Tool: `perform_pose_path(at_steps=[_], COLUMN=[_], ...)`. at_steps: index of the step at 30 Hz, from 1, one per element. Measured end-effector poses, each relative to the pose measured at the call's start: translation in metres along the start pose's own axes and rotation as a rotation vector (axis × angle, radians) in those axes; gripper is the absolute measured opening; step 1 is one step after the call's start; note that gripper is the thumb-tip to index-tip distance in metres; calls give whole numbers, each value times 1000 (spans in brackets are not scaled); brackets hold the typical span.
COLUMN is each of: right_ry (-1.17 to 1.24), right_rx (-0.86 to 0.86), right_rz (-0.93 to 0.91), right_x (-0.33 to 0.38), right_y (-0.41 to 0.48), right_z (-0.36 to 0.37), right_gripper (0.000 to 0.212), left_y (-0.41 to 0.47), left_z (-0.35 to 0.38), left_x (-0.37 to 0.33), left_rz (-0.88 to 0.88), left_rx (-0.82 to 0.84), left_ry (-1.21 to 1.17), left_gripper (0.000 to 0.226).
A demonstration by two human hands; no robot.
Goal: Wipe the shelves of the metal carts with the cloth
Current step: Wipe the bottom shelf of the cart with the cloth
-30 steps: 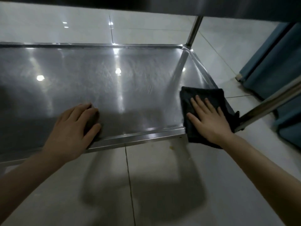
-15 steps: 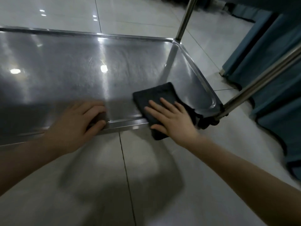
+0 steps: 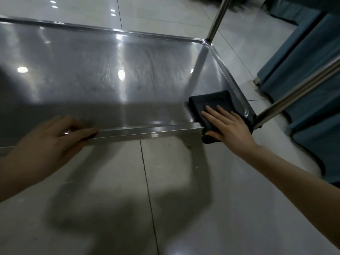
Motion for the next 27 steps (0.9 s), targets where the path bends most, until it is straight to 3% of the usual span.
perform_pose_path(at_steps=[8, 12, 15, 18, 27], right_ry=[38, 36, 37, 17, -67], right_rx=[-24, 7, -32, 53, 102], right_rz=[-259, -261, -162, -93, -446], right_x=[180, 139, 104, 119, 333], right_y=[52, 41, 26, 26, 103], right_z=[2, -7, -15, -21, -21], right_gripper=[61, 59, 58, 58, 65], left_y=[6, -17, -61, -87, -96], left_z=[-10, -31, -52, -60, -62], left_x=[-20, 8, 39, 56, 60], left_rz=[-1, -5, -113, -183, -189], left_rx=[-53, 33, -39, -113, -149], left_ry=[19, 67, 94, 109, 58], left_gripper=[36, 36, 36, 32, 24])
Point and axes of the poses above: each hand's wrist, its own y-axis towards the middle knuckle, its own z-axis out of the palm, x = y × z, the point moved 3 cm from there along y, towards the middle knuckle, and after that the axes turned 4 degrees about z, right-handed, at the moved point
